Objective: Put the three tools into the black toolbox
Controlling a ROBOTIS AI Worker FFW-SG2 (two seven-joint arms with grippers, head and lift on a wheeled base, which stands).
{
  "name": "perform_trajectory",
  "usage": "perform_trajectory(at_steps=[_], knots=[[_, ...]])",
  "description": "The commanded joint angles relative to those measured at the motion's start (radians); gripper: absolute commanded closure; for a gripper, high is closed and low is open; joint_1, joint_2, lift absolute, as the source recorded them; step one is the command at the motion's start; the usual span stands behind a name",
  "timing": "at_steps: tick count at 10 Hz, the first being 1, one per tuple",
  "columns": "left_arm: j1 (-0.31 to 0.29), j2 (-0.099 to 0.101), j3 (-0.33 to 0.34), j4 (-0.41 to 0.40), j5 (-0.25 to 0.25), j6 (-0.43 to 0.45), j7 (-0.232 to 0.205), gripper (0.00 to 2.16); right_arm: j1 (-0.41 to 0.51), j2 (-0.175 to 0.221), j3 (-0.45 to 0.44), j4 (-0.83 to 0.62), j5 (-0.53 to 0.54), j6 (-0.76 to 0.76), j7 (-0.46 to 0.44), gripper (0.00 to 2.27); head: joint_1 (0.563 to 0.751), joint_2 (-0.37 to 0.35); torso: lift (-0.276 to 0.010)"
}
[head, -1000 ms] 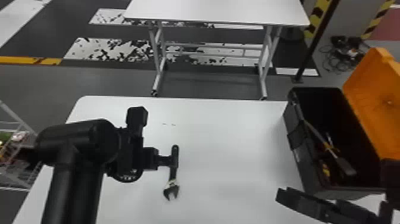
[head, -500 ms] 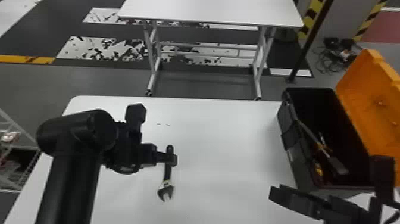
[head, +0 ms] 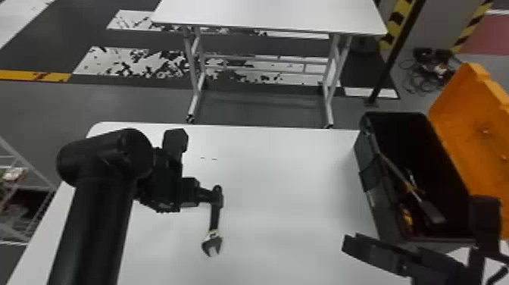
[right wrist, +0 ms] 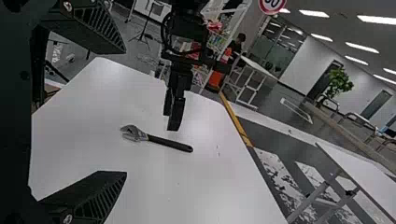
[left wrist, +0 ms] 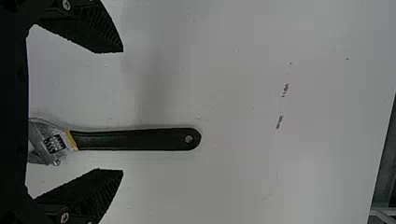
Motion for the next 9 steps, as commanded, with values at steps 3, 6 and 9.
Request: perform_trajectory(at_steps=[3,6,9], knots=[[-0.024,-0.003,-0.015,0.059,0.0,0.001,0.001,0.08,-0.009,-0.001,0.01,0.013,0.004,-0.003,0.0,0.08,0.695,-0.005,-0.051],[-0.033,-0.003,-0.018,0.065,0.0,0.001,0.015,0.08,-0.011,-0.001,0.015,0.016,0.004,-0.006,0.0,0.08,0.695,-0.004,-0.051],[-0.041,-0.003,-0.02,0.089,0.017,0.001,0.015,0.08,-0.012,-0.001,0.02,0.016,0.004,-0.009,0.0,0.08,0.695,-0.002,-0.051]])
